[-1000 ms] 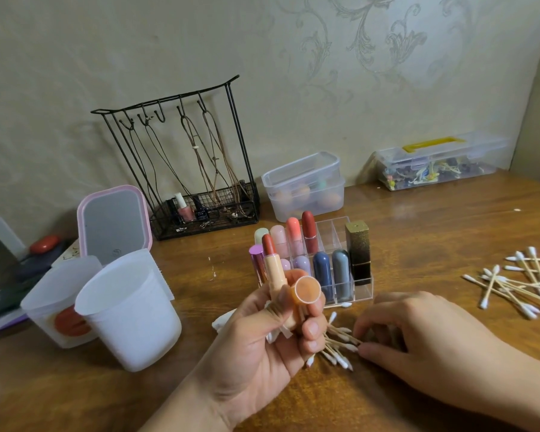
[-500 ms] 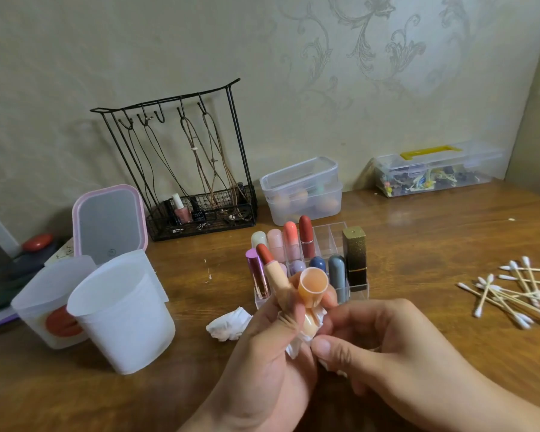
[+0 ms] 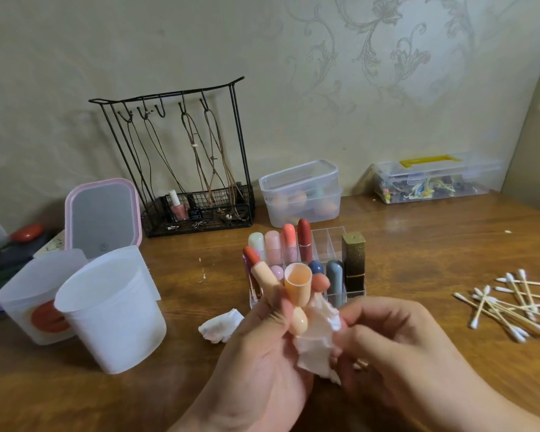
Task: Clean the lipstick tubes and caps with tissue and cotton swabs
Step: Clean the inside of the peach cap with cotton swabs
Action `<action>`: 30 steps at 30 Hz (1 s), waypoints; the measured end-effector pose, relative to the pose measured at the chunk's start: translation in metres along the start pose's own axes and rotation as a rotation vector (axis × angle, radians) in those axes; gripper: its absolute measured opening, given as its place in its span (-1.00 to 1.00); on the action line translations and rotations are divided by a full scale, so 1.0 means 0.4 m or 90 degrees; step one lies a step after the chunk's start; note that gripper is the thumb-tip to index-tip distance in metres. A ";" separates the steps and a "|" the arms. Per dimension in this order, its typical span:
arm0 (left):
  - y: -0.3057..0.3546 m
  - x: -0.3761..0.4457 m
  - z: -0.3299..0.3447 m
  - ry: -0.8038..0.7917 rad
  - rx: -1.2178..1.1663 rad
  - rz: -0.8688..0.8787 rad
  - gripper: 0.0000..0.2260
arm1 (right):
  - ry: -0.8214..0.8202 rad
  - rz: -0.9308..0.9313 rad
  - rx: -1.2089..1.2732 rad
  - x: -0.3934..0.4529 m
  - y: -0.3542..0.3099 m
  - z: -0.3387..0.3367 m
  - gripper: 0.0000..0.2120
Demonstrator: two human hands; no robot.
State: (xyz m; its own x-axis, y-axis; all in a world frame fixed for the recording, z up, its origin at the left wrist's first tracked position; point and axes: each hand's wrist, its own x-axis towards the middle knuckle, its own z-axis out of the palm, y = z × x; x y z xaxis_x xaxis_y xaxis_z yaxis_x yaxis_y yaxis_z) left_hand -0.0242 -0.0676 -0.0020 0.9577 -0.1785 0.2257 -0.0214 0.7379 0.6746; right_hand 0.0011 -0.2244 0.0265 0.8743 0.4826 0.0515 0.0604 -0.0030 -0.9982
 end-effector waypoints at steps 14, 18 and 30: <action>0.022 -0.002 0.018 0.060 0.065 0.020 -0.61 | 0.005 -0.013 0.158 0.004 -0.014 -0.019 -0.92; 0.034 -0.004 0.020 0.050 0.046 0.040 -0.52 | -0.015 -0.046 0.165 -0.003 -0.025 -0.027 -0.83; 0.028 -0.012 0.024 0.139 0.303 0.061 -0.79 | 0.116 -0.345 -0.029 -0.017 -0.017 -0.049 -0.84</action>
State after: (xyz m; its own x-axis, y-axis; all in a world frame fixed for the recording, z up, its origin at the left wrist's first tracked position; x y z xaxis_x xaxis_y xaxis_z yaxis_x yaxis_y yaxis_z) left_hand -0.0318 -0.0648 0.0112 0.9814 0.0520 0.1850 -0.1912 0.3580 0.9139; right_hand 0.0043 -0.2447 0.0336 0.7812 0.2664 0.5646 0.5408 0.1633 -0.8252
